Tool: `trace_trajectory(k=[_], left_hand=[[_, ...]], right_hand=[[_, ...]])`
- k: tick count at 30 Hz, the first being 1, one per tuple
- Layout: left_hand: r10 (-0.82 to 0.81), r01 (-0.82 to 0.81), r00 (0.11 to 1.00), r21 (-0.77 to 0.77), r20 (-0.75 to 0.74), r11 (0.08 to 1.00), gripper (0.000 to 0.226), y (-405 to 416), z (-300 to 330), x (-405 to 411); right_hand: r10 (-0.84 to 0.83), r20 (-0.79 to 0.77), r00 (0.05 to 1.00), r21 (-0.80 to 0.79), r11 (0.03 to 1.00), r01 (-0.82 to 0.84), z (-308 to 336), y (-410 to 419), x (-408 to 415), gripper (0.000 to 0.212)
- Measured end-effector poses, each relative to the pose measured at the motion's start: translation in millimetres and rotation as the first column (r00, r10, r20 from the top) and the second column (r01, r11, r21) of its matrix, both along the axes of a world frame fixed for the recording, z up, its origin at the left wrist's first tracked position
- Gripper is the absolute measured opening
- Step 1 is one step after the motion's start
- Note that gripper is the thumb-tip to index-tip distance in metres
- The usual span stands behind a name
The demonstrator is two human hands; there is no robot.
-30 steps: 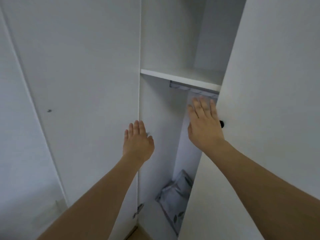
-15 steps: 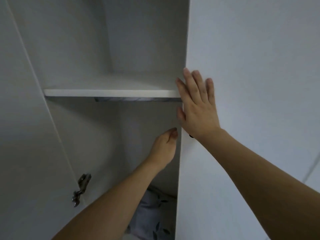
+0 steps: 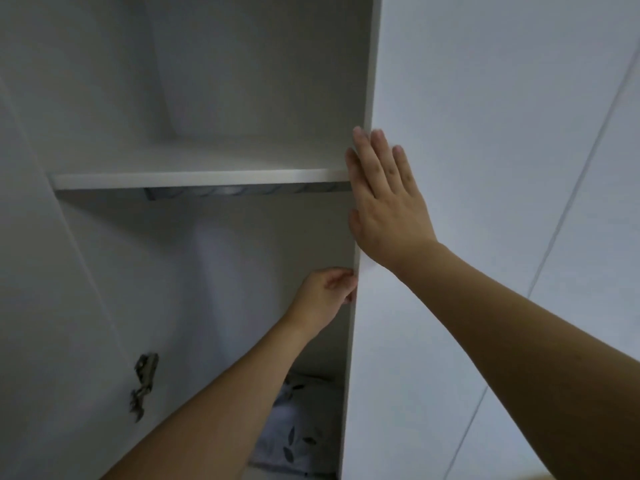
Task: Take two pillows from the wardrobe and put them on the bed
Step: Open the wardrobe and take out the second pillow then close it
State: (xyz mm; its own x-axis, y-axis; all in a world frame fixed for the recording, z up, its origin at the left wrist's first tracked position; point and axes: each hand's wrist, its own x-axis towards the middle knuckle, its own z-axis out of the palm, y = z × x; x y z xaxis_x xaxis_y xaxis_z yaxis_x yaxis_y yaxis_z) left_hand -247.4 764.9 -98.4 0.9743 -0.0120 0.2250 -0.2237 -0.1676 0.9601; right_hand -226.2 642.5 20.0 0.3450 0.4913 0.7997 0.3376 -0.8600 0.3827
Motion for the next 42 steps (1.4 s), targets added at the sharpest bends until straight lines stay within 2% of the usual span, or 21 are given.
trace_trajectory(k=[2,6,11,16,19,22,25,27,29,32,33,37,42], left_hand=[[-0.06,0.058,0.998,-0.057,-0.023,0.997,0.019,-7,0,-20],[-0.141,0.135,0.989,-0.119,-0.041,0.984,0.011,-32,1,-57],[-0.221,0.214,0.974,-0.117,-0.045,0.97,0.004,-72,2,-91],[-0.313,0.314,0.95,-0.026,0.018,0.949,0.005,-114,5,-114],[-0.347,0.342,0.934,0.065,0.09,0.937,0.017,-147,-1,-127],[-0.348,0.328,0.93,0.161,0.117,0.931,0.053,-180,-8,-131],[-0.359,0.346,0.933,0.268,-0.002,0.899,0.103,-210,-8,-123],[-0.38,0.379,0.923,0.33,-0.065,0.864,0.123,-230,-7,-120],[-0.416,0.392,0.909,0.383,-0.023,0.836,0.124,-252,-2,-118],[-0.44,0.354,0.89,0.427,0.117,0.832,0.095,-287,3,-117],[-0.419,0.325,0.897,0.428,0.144,0.843,0.094,-300,3,-117],[-0.284,0.183,0.945,0.461,0.161,0.868,0.121,-358,-7,-127],[-0.196,0.064,0.946,0.443,0.26,0.894,0.125,-421,-2,-120]], right_hand=[[-0.007,0.051,0.999,-0.082,0.997,0.011,2,-14,-22,0.065],[0.075,0.169,0.983,-0.448,0.894,0.009,6,-44,-58,0.054],[0.029,0.155,0.988,-0.554,0.83,0.062,17,-95,-103,0.054],[-0.135,0.158,0.978,-0.543,0.816,0.2,20,-138,-146,0.059],[-0.198,0.193,0.961,-0.513,0.815,0.271,18,-169,-168,0.061],[-0.24,0.216,0.946,-0.476,0.82,0.317,15,-196,-182,0.064],[-0.308,0.228,0.924,-0.44,0.814,0.38,14,-223,-193,0.065],[-0.362,0.233,0.903,-0.425,0.797,0.429,12,-242,-199,0.064],[-0.408,0.248,0.878,-0.403,0.781,0.477,9,-260,-201,0.062],[-0.451,0.282,0.847,-0.359,0.769,0.529,4,-290,-202,0.059],[-0.462,0.295,0.836,-0.344,0.765,0.545,2,-300,-203,0.058],[-0.504,0.324,0.8,-0.315,0.74,0.594,2,-345,-202,0.058],[-0.629,0.273,0.728,-0.335,0.647,0.685,6,-395,-194,0.056]])
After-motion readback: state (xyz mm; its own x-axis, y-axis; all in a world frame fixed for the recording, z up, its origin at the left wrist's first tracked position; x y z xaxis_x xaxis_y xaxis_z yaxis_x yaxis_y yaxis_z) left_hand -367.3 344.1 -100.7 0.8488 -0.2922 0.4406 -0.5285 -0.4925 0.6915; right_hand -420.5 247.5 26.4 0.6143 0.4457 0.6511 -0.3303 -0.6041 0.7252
